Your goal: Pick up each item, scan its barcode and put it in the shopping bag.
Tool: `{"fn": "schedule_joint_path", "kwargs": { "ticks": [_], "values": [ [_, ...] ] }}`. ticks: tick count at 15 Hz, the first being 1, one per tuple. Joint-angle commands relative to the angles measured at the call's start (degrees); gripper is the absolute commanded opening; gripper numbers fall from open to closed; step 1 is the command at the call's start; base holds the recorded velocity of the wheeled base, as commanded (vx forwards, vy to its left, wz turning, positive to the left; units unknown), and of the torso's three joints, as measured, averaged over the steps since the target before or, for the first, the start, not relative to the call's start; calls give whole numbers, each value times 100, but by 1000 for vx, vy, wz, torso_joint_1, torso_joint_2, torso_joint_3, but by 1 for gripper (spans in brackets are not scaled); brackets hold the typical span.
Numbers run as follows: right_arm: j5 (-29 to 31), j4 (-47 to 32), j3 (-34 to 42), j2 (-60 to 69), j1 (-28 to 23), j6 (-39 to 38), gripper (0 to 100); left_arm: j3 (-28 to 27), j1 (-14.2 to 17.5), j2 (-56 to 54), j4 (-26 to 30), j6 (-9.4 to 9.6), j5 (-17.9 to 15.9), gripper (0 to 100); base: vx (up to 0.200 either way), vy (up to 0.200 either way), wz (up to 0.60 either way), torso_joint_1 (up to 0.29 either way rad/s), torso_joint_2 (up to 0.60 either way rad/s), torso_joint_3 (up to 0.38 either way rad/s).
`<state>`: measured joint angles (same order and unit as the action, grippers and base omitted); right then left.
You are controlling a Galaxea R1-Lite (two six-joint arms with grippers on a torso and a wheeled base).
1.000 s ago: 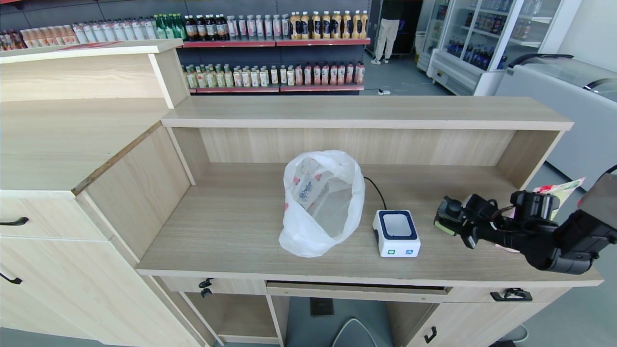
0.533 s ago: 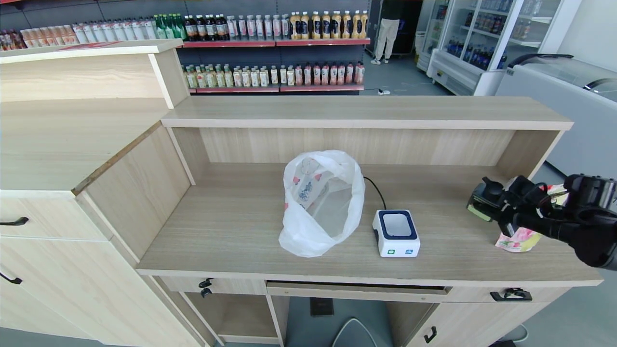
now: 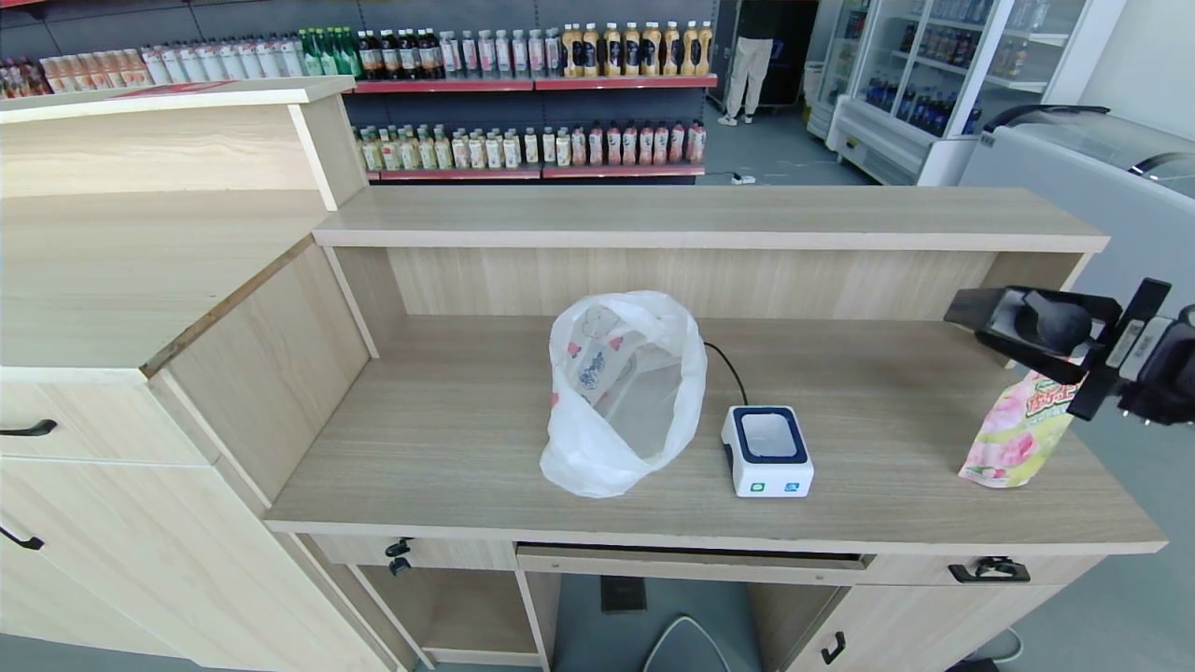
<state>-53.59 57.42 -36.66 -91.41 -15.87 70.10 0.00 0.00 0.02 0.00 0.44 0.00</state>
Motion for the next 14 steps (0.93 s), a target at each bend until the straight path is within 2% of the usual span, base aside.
{"fn": "schedule_joint_path", "kwargs": {
  "ticks": [1,2,4,7,8,11,14],
  "values": [
    [-547,-20,229,826,752,1489,0,0,0,-2,0,0,0,100,0,0,0,0,0,0],
    [-653,-20,229,896,972,1982,0,0,0,-2,0,0,0,100,0,0,0,0,0,0],
    [-635,15,414,1169,1974,3889,0,0,0,-2,0,0,0,100,0,0,0,0,0,0],
    [-644,-38,695,1573,3442,5620,0,0,0,-2,0,0,0,100,0,0,0,0,0,0],
    [-635,-64,757,1687,3776,5989,0,0,0,-2,0,0,0,100,0,0,0,0,0,0],
    [-644,-293,871,1933,4031,6631,0,0,0,-2,0,0,0,100,0,0,0,0,0,0],
    [-662,-486,932,2461,4039,6640,0,0,0,-2,0,0,0,100,0,0,0,0,0,0]
  ]
}}
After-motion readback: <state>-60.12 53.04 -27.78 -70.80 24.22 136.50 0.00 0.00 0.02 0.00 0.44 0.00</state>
